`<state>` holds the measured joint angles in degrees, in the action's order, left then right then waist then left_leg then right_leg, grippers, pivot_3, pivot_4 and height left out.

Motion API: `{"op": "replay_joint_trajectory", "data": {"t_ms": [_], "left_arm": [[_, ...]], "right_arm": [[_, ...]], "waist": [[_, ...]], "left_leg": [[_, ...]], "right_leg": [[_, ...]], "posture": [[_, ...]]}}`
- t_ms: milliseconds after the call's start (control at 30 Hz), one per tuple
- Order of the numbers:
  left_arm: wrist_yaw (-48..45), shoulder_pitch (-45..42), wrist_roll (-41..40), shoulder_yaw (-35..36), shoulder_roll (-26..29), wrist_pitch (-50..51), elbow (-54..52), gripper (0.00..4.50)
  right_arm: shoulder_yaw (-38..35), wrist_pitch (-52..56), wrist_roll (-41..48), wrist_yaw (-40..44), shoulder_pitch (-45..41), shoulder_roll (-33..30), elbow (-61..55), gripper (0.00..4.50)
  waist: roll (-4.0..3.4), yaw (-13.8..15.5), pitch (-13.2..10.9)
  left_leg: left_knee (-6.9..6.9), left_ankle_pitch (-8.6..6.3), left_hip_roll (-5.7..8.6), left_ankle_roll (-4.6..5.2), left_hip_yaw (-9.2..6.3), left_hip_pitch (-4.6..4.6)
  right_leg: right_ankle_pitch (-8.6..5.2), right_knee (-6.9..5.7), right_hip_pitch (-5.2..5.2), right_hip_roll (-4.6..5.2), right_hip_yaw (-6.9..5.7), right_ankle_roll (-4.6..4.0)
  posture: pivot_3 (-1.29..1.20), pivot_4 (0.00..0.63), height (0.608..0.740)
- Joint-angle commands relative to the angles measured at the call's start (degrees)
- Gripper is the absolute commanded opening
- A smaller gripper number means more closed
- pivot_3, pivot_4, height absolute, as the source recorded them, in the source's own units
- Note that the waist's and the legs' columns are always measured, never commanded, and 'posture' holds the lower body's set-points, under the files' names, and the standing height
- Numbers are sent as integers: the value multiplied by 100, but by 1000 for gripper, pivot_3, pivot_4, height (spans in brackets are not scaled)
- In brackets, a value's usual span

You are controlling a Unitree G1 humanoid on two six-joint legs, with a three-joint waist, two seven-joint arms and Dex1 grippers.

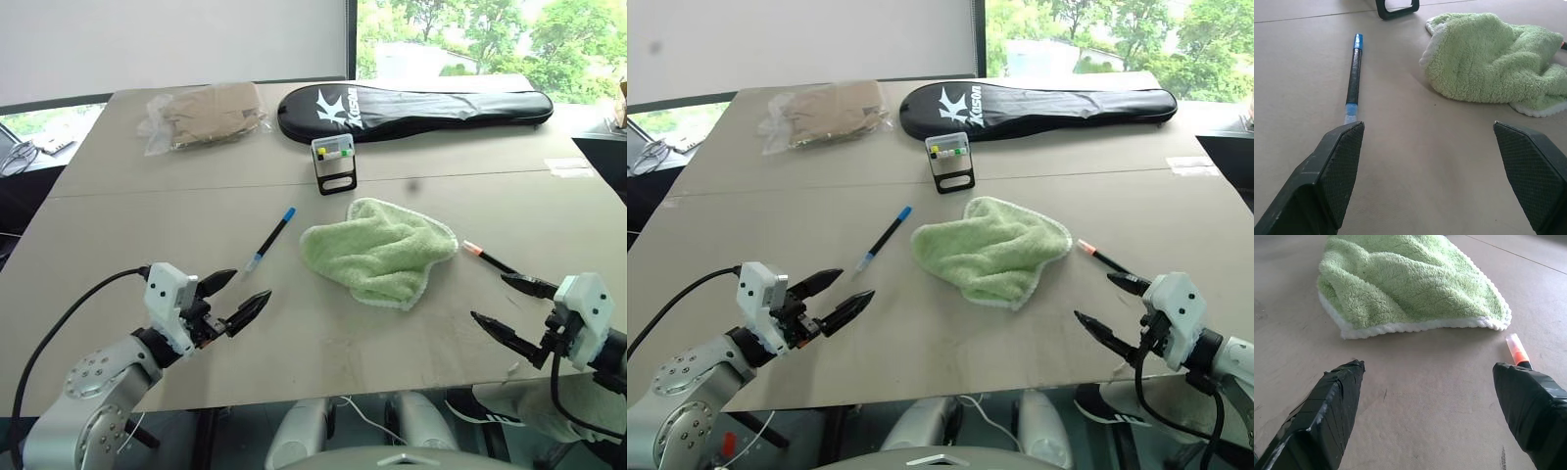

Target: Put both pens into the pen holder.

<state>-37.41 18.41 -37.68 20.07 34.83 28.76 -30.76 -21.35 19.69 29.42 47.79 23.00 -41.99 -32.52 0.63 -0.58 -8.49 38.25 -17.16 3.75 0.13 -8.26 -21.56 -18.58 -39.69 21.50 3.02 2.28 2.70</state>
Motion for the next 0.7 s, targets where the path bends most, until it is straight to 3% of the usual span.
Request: {"op": "replay_joint_trajectory", "data": {"t_ms": [33, 233, 367, 500, 600, 700], "left_arm": [[-27, -151, -106, 134, 94, -1, -164, 4383], [-44, -944, -292, -205, 383, 367, -356, 4383], [152, -2065, -279, -871, 749, 1032, -593, 4383], [120, -3730, -222, -1977, 1200, 2323, -333, 4383], [-1, -4799, -213, -2531, 1001, 2813, 281, 4383], [-677, -5783, 699, -4023, 894, 2655, 1220, 4383]], "right_arm": [[-107, -219, -15, -74, -76, 127, -157, 4500], [83, -32, -90, -470, -329, 283, -422, 4500], [42, 113, 148, -382, -360, 228, -594, 4500], [-194, -180, 463, 158, -8, 180, -921, 4500], [-314, -156, 679, 184, 41, 185, -1083, 4500], [-260, -221, 569, 83, 205, 292, -1235, 4500]], "waist": [[0, 1, 0], [-1, 11, -1], [1, 30, -2], [1, 110, -4], [4, 64, -7], [8, 40, -9]], "left_leg": [[0, 0, 0, 0, 0, 0], [1, 1, 1, -1, -1, -1], [1, 1, 1, -2, -4, -5], [5, 1, 2, -2, -4, -6], [5, 0, 5, 0, 3, -8], [11, 1, 6, -1, -1, -10]], "right_leg": [[0, 0, 0, 0, 0, 0], [0, -2, 0, 0, -2, 0], [0, -1, 4, 0, -6, 0], [0, -7, 5, -5, -7, 0], [1, -6, 7, -5, -3, 2], [1, -10, 7, -10, -10, 2]], "posture": [[0, 150, 740], [0, 150, 740], [0, 150, 740], [0, 150, 740], [0, 150, 740], [0, 150, 740]]}}
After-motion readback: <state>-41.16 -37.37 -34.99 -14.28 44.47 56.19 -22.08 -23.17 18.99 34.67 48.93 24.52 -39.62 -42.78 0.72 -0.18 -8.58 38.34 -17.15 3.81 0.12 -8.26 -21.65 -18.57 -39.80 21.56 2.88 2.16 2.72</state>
